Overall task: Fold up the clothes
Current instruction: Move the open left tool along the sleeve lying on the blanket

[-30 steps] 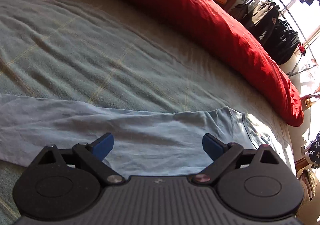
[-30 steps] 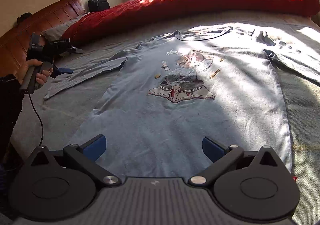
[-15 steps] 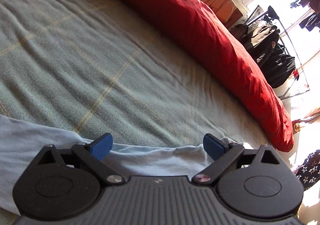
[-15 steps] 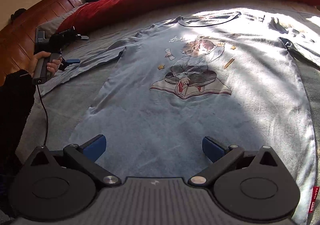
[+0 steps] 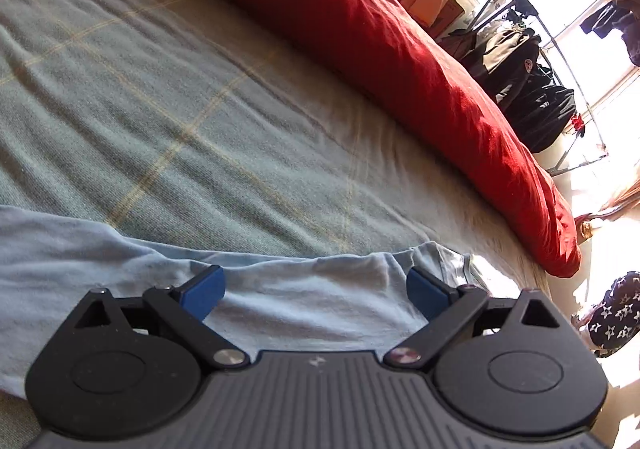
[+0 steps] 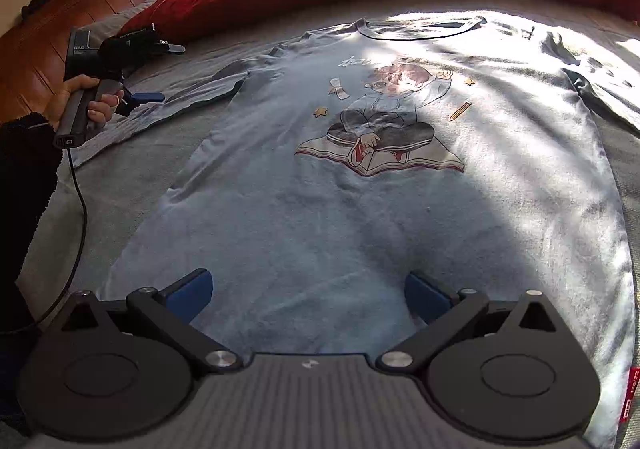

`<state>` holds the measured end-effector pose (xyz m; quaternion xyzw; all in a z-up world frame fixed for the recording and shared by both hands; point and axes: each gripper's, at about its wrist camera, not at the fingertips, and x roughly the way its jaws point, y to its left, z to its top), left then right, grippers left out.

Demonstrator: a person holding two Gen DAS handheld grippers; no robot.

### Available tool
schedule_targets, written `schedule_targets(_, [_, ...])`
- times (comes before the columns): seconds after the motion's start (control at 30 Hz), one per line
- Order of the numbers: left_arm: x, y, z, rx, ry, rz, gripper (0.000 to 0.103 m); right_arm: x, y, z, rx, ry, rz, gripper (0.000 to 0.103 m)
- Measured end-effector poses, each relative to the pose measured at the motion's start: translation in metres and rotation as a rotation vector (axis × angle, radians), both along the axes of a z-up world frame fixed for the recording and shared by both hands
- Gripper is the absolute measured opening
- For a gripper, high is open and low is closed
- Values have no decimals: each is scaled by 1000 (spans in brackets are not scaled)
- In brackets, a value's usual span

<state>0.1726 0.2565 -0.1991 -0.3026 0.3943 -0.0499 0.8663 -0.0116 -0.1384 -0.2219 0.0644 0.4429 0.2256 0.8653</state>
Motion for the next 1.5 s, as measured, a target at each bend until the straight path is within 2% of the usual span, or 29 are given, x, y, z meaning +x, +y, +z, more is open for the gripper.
schedule_targets(0.13, [-16,4,-19,8,70,3,96,0,1,-1,-7,-1,-3,103])
schedule_targets(0.3, [-47,6,-4,32,38,-15,97,-1,4,-3,-37,1,11,103])
schedule_targets(0.43, [-51,25,2,88,43,41,97,4,6,-4,-44,24,-14,103])
schedule_targets(0.57, [-63,52,-11,26,55,107,97,1,9,-4,-62,12,-7,103])
schedule_targets(0.73, [-83,67,3,14,32,149,97,-2,13,-6,-101,-9,15,103])
schedule_targets(0.83, [-84,77,6,78,31,210,97,-2,15,-6,-111,-9,11,103])
schedule_targets(0.9, [-84,87,-1,99,79,259,97,-3,15,-6,-114,-14,13,103])
schedule_targets(0.93, [-86,93,-5,90,100,274,96,-3,15,-6,-112,-18,15,103])
schedule_targets(1.03, [-102,105,-1,41,74,310,96,-4,13,-7,-104,-27,23,103])
schedule_targets(1.2, [-120,118,12,55,33,326,96,-5,15,-7,-118,-33,30,103])
schedule_targets(1.3, [-121,126,4,96,86,378,96,-6,17,-8,-130,-41,28,103])
schedule_targets(1.4, [-127,128,2,81,99,397,94,-5,16,-10,-122,-39,20,103])
schedule_targets(1.5, [-133,112,16,102,63,346,94,-5,16,-6,-137,-26,37,103])
